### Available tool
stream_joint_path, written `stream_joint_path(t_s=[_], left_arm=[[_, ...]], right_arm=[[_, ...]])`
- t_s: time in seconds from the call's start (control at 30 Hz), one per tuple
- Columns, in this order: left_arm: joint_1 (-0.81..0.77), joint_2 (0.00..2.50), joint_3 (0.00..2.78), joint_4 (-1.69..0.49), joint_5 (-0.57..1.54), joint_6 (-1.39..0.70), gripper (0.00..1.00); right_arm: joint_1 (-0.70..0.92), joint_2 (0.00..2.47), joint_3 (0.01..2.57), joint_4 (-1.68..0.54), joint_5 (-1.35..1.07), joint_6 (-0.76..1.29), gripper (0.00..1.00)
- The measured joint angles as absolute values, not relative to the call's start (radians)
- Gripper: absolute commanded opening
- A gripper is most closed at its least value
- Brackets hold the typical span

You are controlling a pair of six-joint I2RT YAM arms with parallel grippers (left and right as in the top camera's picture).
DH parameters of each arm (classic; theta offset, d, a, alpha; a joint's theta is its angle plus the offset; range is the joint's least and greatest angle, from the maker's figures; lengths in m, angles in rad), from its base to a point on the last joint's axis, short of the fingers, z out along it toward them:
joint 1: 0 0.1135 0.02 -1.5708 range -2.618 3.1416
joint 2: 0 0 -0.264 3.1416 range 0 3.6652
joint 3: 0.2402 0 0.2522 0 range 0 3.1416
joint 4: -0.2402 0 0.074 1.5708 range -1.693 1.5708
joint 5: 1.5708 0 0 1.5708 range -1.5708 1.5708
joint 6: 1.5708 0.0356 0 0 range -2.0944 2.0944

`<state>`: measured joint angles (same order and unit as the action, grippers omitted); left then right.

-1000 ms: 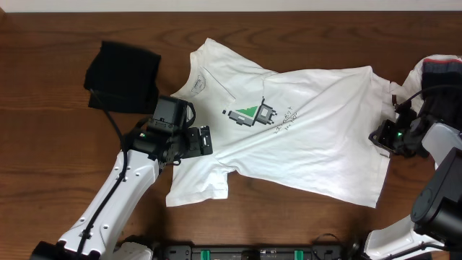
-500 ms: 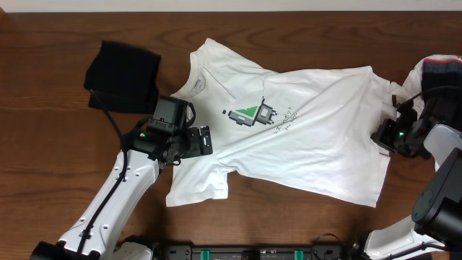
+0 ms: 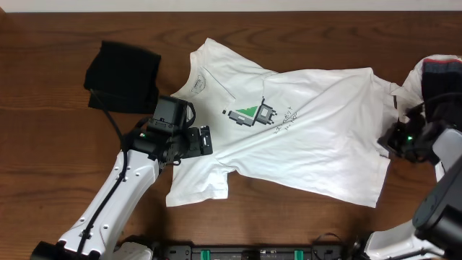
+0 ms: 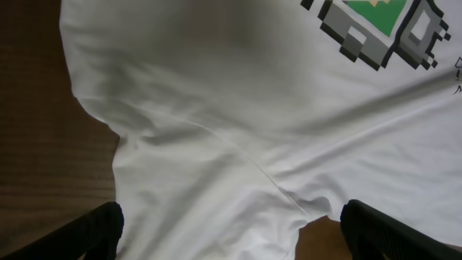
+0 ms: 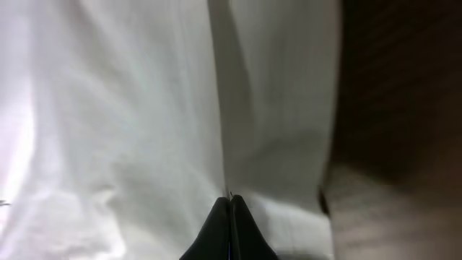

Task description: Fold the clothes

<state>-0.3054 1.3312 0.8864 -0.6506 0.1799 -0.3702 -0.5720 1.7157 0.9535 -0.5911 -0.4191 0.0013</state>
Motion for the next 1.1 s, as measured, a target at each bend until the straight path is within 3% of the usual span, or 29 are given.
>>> stream_joint_path(t_s=[0.9,0.93,0.97,1.1], left_arm=[[-0.305,1.331,0.886,-0.648,0.180,-0.370,0.98],[-0.305,1.331,0.886,-0.643,0.180,-0.370,0.98],[-0.305,1.331,0.886,-0.633,0.180,-0.370,0.98],[-0.305,1.331,0.886,-0.626,0.180,-0.370,0.98]], right_arm=[[-0.590,1.693,0.966,-0.578,-0.228,0.042,0.01],[-0.590,1.694,0.966,-0.579,-0.228,0.042,0.03],[-0.590,1.695,0.966,-0.580,-0.228,0.043,0.16],[-0.590,1.695,0.966,-0.592,-0.264,0.034,0.43]])
